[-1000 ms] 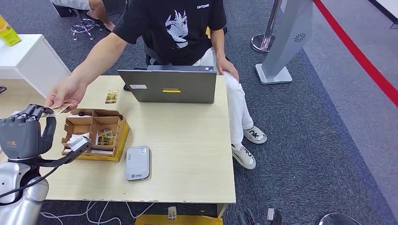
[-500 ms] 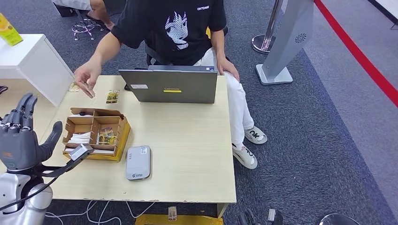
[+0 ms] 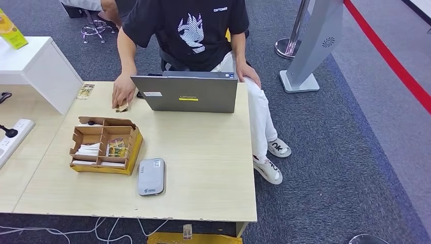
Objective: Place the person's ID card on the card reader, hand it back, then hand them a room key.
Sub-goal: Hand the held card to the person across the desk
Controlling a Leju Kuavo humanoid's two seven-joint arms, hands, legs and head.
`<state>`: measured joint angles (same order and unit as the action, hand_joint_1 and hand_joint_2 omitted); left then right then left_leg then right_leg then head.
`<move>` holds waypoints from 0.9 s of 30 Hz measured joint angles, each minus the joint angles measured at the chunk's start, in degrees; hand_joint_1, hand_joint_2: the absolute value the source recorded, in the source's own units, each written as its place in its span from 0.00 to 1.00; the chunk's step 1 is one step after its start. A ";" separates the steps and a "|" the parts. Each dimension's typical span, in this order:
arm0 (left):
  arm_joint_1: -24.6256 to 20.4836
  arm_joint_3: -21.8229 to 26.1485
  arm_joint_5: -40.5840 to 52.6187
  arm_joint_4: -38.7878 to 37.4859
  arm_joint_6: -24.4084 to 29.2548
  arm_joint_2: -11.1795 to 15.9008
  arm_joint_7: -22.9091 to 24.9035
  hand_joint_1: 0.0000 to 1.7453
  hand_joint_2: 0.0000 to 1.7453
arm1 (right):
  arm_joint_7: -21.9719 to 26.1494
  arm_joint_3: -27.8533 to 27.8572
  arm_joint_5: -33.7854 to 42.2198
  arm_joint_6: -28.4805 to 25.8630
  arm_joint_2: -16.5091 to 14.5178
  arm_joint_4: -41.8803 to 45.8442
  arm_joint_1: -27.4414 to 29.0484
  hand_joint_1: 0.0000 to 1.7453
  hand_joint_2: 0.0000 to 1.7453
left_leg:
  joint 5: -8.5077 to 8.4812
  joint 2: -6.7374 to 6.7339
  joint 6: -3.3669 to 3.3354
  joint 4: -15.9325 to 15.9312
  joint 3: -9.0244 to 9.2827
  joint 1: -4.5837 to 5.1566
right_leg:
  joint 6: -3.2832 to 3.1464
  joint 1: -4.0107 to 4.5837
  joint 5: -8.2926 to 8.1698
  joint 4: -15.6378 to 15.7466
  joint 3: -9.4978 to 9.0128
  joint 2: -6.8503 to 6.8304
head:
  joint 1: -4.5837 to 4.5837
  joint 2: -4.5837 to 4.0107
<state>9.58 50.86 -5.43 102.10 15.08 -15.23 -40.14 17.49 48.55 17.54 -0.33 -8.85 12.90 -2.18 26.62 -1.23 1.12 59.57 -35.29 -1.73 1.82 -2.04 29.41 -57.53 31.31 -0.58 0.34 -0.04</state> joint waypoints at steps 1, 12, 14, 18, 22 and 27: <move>0.00 1.10 3.23 0.19 0.01 -0.53 0.00 0.00 1.00 | 0.00 0.33 0.00 -0.03 0.00 -0.01 -0.13 0.00 1.00 | -0.01 0.01 0.00 -0.01 0.04 0.00 | -0.02 0.00 0.00 0.00 -0.04 -0.01 | 0.01 0.00; 0.07 6.05 5.77 0.71 -0.39 -2.70 0.39 0.00 1.00 | -0.26 1.85 -0.03 -0.62 0.02 -0.08 -0.41 0.00 1.00 | -0.04 0.04 -0.01 0.00 0.15 0.00 | -0.04 0.00 -0.04 -0.01 -0.19 0.00 | 0.00 0.00; 0.02 6.58 4.74 0.64 -1.13 -2.83 0.65 0.00 1.00 | -0.77 1.92 -0.18 -1.72 0.02 -0.10 -0.44 0.00 1.00 | -0.04 0.04 -0.01 0.00 0.15 0.00 | -0.04 0.00 -0.04 -0.01 -0.21 0.00 | 0.00 0.01; -0.95 8.98 3.14 -1.40 -4.21 -2.89 0.25 0.00 1.00 | -2.22 1.98 -1.59 -4.88 0.02 -0.18 -0.51 0.00 1.00 | -0.04 0.04 -0.01 0.00 0.16 0.00 | -0.04 0.01 -0.04 -0.01 -0.22 0.01 | 0.00 0.00; -2.89 12.54 3.14 -4.47 -7.43 -2.91 0.19 0.00 1.00 | -2.95 1.88 -3.36 -6.86 0.08 -0.23 -0.55 0.00 1.00 | -0.04 0.08 -0.01 0.00 0.19 0.00 | -0.03 0.00 -0.03 -0.01 -0.19 -0.02 | 0.01 0.00; -7.25 19.39 1.75 -12.52 -14.49 -2.78 0.16 0.75 1.00 | -4.62 0.99 -6.41 -9.58 0.26 -0.30 -0.72 0.60 1.00 | -0.04 0.15 -0.01 0.00 0.24 0.01 | -0.03 0.00 -0.03 -0.01 -0.27 -0.07 | -0.02 0.00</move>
<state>2.33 70.25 -3.69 89.58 0.58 -18.01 -39.98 12.87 49.54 11.13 -9.91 -8.59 12.60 -2.90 26.58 -1.08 1.11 59.57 -35.05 -1.72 1.80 -2.05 29.38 -57.53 31.04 -0.65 0.32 -0.04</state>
